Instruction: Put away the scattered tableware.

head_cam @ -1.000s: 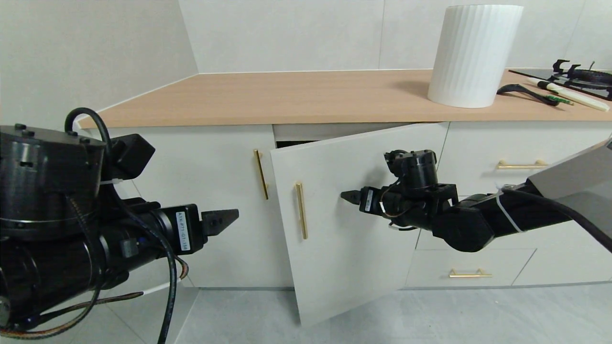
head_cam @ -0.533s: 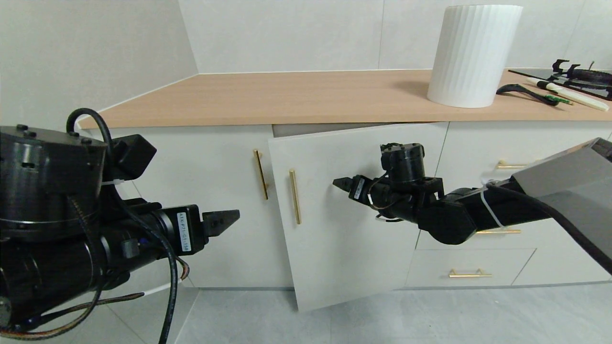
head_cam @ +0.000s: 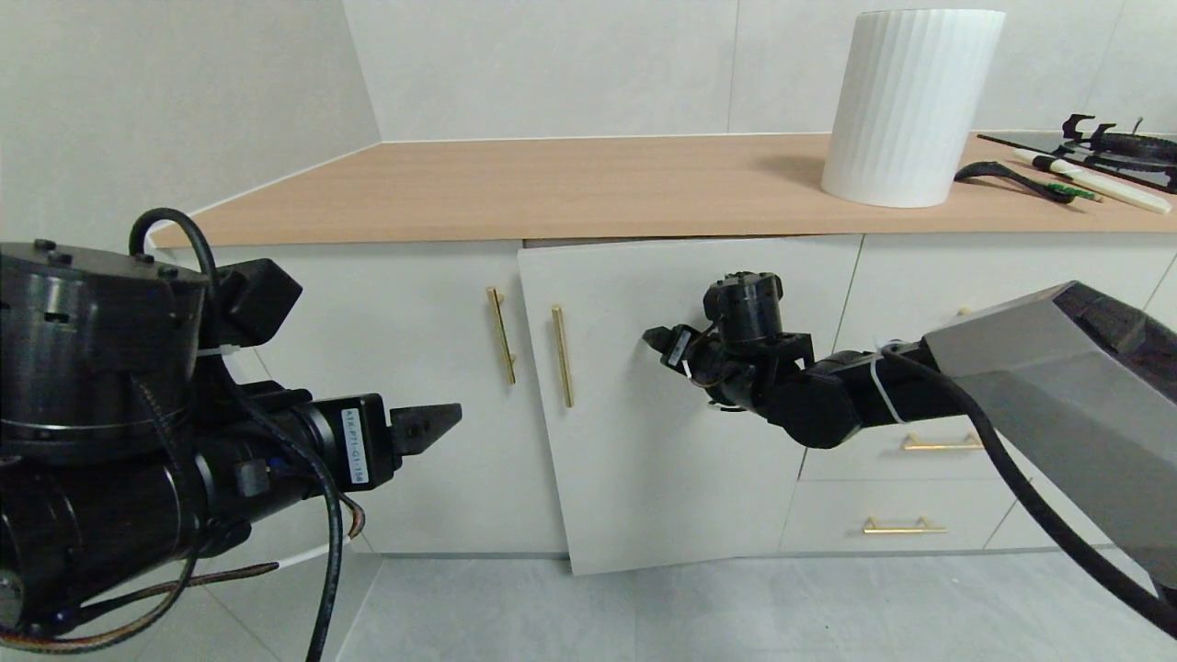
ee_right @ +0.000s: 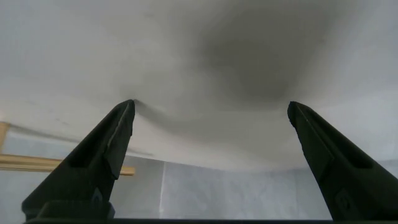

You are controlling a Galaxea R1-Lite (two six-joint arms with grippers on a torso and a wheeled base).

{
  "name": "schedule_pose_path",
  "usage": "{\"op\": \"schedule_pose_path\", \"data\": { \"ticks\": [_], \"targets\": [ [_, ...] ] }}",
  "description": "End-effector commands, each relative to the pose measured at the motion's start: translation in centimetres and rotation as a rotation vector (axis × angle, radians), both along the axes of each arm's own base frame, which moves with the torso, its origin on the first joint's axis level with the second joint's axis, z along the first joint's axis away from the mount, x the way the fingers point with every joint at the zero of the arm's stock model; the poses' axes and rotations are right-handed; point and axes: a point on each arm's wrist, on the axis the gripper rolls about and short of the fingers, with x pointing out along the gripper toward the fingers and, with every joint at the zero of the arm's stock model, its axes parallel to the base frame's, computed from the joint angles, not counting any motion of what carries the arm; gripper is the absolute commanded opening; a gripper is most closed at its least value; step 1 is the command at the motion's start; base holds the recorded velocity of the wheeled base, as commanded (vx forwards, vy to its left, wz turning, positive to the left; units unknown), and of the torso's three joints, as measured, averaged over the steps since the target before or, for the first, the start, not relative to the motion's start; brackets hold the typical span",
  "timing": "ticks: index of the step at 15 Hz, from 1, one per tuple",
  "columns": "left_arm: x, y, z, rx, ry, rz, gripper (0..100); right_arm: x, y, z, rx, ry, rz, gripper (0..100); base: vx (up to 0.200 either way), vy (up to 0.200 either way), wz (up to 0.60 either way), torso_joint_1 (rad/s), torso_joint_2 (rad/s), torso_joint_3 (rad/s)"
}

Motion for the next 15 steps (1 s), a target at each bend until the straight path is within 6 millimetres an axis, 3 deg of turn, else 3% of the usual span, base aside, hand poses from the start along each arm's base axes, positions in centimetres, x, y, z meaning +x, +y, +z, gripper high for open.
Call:
{"op": "schedule_pose_path", "data": {
  "ticks": [1, 7, 10, 13, 15],
  "targets": [
    [0.0, 0.0, -0.1, 0.001, 0.002, 0.001, 100, 0.9, 0.0, -0.8, -0.010, -0.002, -0.032, 100, 0.000, 0.000, 0.00, 0.000, 0.00, 0.000],
    [0.1, 0.0, -0.1, 0.002, 0.004, 0.001, 100, 3.2, -0.8, -1.6, -0.034, -0.006, -0.139, 100, 0.000, 0.000, 0.00, 0.000, 0.00, 0.000],
    [0.1, -0.1, -0.2, 0.002, 0.007, 0.002, 100, 3.2, -0.8, -1.7, -0.036, -0.005, -0.142, 100, 0.000, 0.000, 0.00, 0.000, 0.00, 0.000],
    [0.1, -0.1, -0.2, 0.002, 0.007, 0.002, 100, 2.9, -0.9, -1.3, -0.036, -0.007, -0.139, 100, 0.000, 0.000, 0.00, 0.000, 0.00, 0.000],
    [0.2, -0.1, -0.2, 0.002, 0.007, 0.003, 100, 0.9, -1.4, -0.3, -0.036, 0.024, -0.080, 100, 0.000, 0.000, 0.00, 0.000, 0.00, 0.000]
  ]
}}
